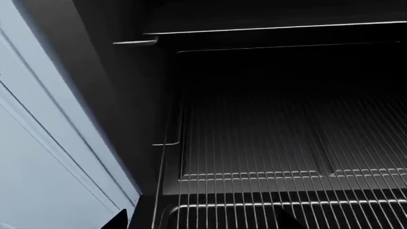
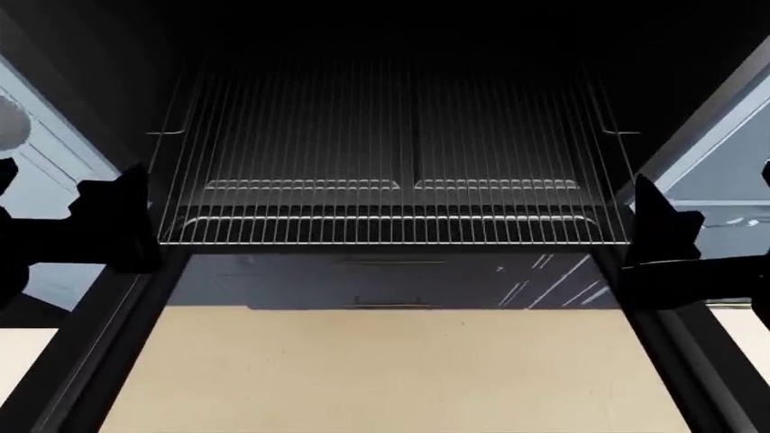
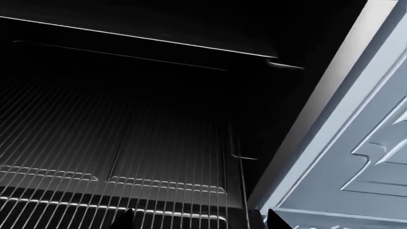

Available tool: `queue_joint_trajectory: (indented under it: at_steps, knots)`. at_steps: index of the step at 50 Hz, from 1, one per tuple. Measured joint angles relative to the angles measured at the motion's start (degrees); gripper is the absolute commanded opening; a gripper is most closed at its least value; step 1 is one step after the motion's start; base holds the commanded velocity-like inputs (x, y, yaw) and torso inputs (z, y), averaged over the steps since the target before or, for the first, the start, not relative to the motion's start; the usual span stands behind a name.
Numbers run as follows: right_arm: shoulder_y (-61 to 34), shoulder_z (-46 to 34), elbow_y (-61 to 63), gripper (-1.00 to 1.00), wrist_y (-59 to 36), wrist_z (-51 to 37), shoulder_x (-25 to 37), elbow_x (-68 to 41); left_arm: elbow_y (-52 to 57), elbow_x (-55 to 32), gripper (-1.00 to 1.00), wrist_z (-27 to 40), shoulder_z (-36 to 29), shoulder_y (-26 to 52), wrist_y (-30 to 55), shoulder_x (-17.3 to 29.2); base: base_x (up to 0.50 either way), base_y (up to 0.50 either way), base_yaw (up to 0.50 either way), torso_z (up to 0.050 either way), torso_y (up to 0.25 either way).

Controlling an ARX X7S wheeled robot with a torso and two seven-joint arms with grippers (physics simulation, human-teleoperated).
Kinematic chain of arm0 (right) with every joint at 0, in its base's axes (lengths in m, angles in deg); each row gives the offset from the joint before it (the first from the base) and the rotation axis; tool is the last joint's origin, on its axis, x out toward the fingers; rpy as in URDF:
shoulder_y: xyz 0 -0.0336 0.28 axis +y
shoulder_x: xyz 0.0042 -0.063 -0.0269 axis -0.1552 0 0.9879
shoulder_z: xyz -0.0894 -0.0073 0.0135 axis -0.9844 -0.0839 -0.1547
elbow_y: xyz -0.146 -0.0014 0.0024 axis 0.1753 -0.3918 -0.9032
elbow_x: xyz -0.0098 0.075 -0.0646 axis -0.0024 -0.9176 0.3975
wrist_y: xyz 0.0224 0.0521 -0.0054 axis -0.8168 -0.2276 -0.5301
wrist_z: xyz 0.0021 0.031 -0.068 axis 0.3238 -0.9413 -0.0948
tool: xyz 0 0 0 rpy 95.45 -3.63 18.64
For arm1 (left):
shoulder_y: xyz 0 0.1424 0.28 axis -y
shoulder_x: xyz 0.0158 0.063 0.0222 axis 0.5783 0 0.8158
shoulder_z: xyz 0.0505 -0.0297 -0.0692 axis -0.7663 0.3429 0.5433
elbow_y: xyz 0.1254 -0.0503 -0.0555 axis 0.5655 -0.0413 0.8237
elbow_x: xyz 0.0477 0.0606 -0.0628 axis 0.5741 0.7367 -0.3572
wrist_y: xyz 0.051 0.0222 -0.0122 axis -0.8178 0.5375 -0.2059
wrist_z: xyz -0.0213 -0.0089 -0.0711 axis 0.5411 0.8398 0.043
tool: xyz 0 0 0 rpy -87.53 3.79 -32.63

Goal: Fully slide the bottom oven rack out.

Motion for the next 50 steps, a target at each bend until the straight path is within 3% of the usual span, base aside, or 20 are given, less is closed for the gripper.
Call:
queue_joint_trajectory:
  at_steps: [10, 26, 50]
  knots:
    - [-6.9, -9.1, -8.0, 1.0, -1.7, 0.1, -5.6, 1.3, -8.6, 3.4, 1.0, -1.3, -8.6, 7.6, 2.7, -6.9, 0.0, 0.0, 0.0, 0.0, 0.0]
    - [-14.8, -19.5, -22.1, 1.0, -6.0, 5.9, -16.0, 10.2, -23.0, 17.5, 1.0, -10.3, -17.8, 13.8, 6.4, -18.3, 0.0, 0.0, 0.0, 0.0, 0.0]
    - [-21.2, -27.7, -41.3, 1.0, -7.1, 19.7, -26.6, 28.5, -37.7, 35.2, 1.0, -23.2, -25.0, 17.9, 5.5, -26.4, 0.0, 0.0, 0.0, 0.0, 0.0]
